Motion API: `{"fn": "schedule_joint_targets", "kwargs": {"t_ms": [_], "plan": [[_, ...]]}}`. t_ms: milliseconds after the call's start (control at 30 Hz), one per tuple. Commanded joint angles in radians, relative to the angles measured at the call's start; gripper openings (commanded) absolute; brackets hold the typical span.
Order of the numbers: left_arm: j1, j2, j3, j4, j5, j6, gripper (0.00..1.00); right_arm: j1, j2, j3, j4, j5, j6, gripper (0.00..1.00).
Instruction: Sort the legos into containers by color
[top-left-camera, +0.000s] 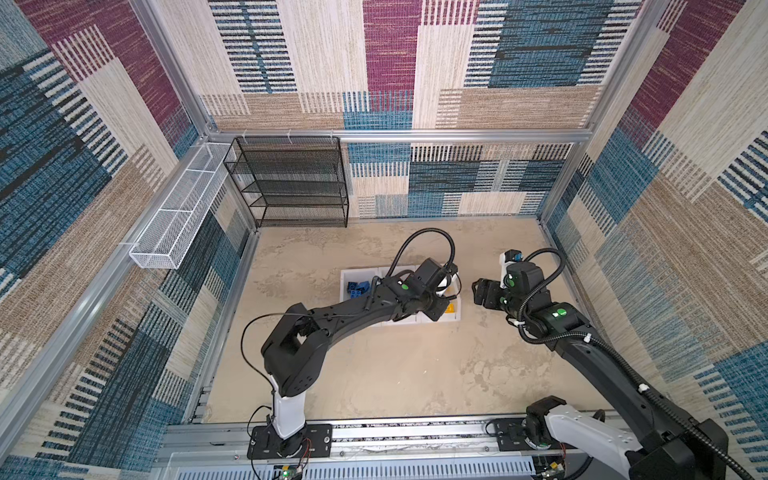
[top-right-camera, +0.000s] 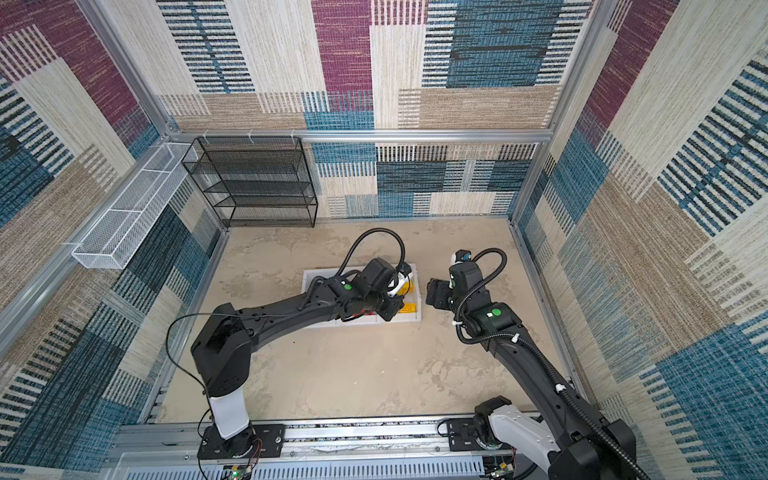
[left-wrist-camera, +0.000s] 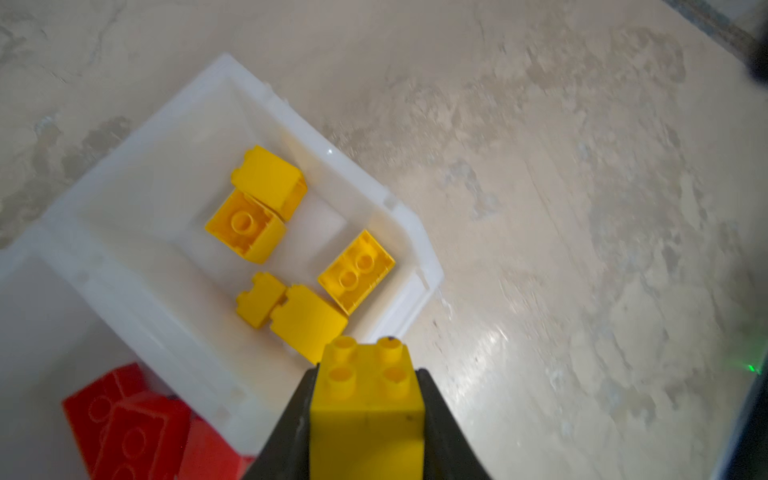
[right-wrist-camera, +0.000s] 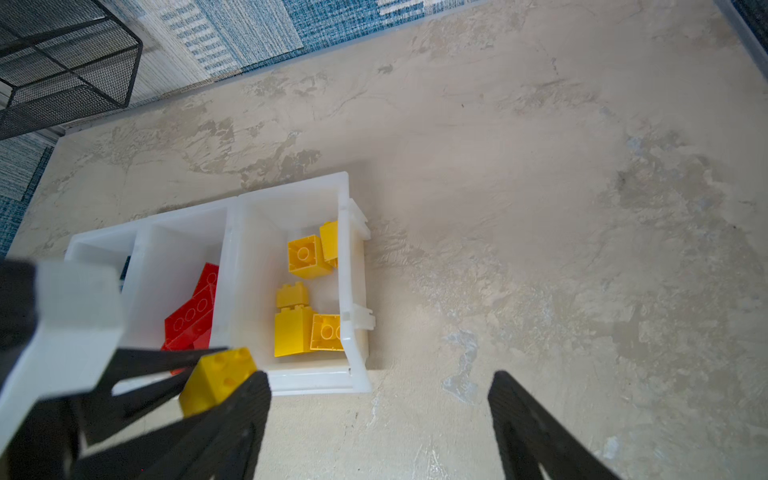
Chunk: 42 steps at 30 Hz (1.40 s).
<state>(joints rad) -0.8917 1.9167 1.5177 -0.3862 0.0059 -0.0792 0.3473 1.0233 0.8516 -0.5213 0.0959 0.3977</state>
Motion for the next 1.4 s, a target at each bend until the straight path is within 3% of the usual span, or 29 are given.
{"fn": "schedule_joint_targets", "kwargs": {"t_ms": [0,133,167,233,367,467,633,833,933,1000,1100,1167,1233,1300,1367], "plan": [[0.021,0.082,0.103,-0.023,-0.005,0.025,0.27,0.001,-0.012,0.001,0.008,-0.022,0.003,0.85],[0.033,0.167,0.189,-0.043,-0.002,0.023,0.29,0.000,-0.019,-0.006,0.006,-0.028,0.009,0.85],[0.036,0.177,0.198,-0.044,-0.004,0.018,0.33,0.000,-0.020,-0.006,0.005,-0.028,0.010,0.85],[0.043,0.187,0.200,-0.032,-0.006,0.003,0.49,0.000,-0.023,-0.008,0.003,-0.030,0.012,0.85],[0.054,0.171,0.161,0.015,-0.007,-0.025,0.62,0.001,-0.025,-0.008,-0.002,-0.024,0.013,0.87],[0.060,0.131,0.111,0.064,-0.022,-0.041,0.98,0.001,-0.026,-0.014,0.002,-0.024,0.015,0.88],[0.089,-0.028,-0.064,0.181,-0.075,-0.077,0.99,0.001,-0.030,-0.045,0.044,-0.026,0.004,0.90],[0.212,-0.471,-0.534,0.397,-0.313,-0.063,0.98,0.000,-0.078,-0.186,0.311,0.107,-0.097,0.97],[0.319,-0.719,-0.752,0.472,-0.430,0.002,0.98,-0.002,-0.117,-0.327,0.612,0.225,-0.209,1.00],[0.392,-0.873,-0.910,0.536,-0.454,0.097,0.98,-0.006,-0.131,-0.477,0.920,0.292,-0.327,1.00],[0.497,-1.022,-1.122,0.687,-0.509,0.153,0.98,-0.073,-0.069,-0.660,1.280,0.280,-0.370,1.00],[0.579,-1.050,-1.245,0.851,-0.491,0.165,0.98,-0.144,0.018,-0.697,1.376,0.213,-0.338,1.00],[0.674,-0.991,-1.321,0.987,-0.433,0.154,0.98,-0.197,0.144,-0.712,1.494,0.164,-0.330,1.00],[0.758,-0.875,-1.297,0.988,-0.363,0.116,0.98,-0.222,0.238,-0.671,1.525,0.156,-0.325,1.00],[0.810,-0.741,-1.256,1.099,-0.299,0.113,0.98,-0.238,0.323,-0.636,1.588,0.132,-0.376,1.00]]}}
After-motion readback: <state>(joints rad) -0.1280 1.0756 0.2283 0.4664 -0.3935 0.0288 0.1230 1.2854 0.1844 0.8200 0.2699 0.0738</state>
